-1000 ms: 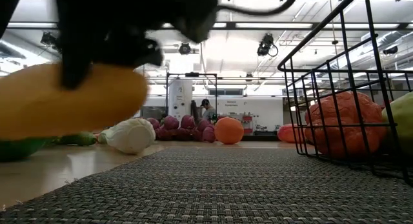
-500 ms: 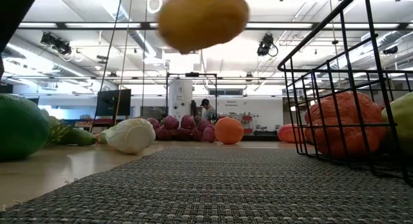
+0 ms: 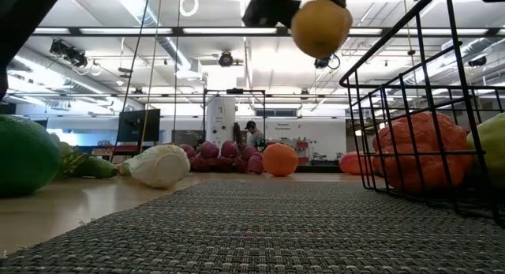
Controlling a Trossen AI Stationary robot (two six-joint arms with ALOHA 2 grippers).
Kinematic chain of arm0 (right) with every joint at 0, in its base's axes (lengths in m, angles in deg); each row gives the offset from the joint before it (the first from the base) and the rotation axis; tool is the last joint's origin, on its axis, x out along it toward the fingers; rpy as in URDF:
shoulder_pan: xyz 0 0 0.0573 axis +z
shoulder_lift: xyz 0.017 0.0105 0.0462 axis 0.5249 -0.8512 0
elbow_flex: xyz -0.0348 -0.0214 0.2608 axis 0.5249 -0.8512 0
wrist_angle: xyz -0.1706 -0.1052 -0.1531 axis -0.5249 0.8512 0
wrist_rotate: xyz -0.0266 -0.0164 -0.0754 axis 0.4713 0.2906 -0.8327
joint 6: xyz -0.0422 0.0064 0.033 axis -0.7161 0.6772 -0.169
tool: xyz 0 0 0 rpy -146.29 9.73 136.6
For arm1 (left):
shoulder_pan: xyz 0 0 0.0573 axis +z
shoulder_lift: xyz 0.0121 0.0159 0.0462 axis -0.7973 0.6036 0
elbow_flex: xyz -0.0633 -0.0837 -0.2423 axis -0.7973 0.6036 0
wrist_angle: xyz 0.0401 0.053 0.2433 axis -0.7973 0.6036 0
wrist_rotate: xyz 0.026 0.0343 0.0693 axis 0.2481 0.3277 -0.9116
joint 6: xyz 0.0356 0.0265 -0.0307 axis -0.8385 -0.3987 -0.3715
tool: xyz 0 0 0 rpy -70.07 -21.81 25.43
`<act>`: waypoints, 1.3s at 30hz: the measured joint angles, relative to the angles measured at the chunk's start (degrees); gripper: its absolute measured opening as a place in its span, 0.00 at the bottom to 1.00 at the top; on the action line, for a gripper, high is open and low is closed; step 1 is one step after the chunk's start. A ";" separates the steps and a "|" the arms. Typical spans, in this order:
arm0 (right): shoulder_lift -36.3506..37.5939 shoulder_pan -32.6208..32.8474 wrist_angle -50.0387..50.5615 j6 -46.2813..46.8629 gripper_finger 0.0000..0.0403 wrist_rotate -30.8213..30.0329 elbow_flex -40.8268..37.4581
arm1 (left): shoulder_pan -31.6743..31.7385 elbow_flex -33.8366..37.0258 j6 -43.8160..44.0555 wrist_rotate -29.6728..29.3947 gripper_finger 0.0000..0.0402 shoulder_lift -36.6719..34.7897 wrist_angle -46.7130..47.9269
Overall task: Build produce basket
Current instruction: Put the bottom mango into the wire basket
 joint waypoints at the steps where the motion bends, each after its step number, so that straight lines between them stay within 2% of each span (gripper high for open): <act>1: 0.00 0.00 0.95 1.21 0.74 0.76 0.00 | 0.35 0.00 0.14 -0.29 0.58 0.00 -0.70; 8: 0.08 0.00 7.10 6.71 0.74 4.26 0.00 | 2.24 0.00 3.08 -0.31 0.58 0.00 -11.77; 12: 0.91 0.00 7.54 6.55 0.74 3.85 0.00 | 2.67 0.00 4.78 -0.31 0.58 0.00 -17.96; 18: 3.18 -0.01 9.85 7.18 0.74 1.12 0.01 | 2.99 -0.02 6.58 -0.66 0.58 0.00 -21.75; 23: 5.24 -0.11 13.16 10.02 0.74 -1.17 0.00 | 2.92 -0.02 9.85 -3.34 0.58 0.00 -26.40; 29: 7.02 -0.11 13.55 9.29 0.74 -3.09 0.01 | 2.50 -0.02 13.62 -6.99 0.58 0.00 -30.70; 35: 7.72 -0.11 12.13 8.24 0.74 -4.63 0.01 | 0.91 -0.02 18.01 -12.24 0.58 0.00 -31.06; 39: 7.54 -0.06 8.95 4.72 0.74 -3.31 0.02 | -0.22 0.10 22.32 -14.43 0.58 0.00 -30.98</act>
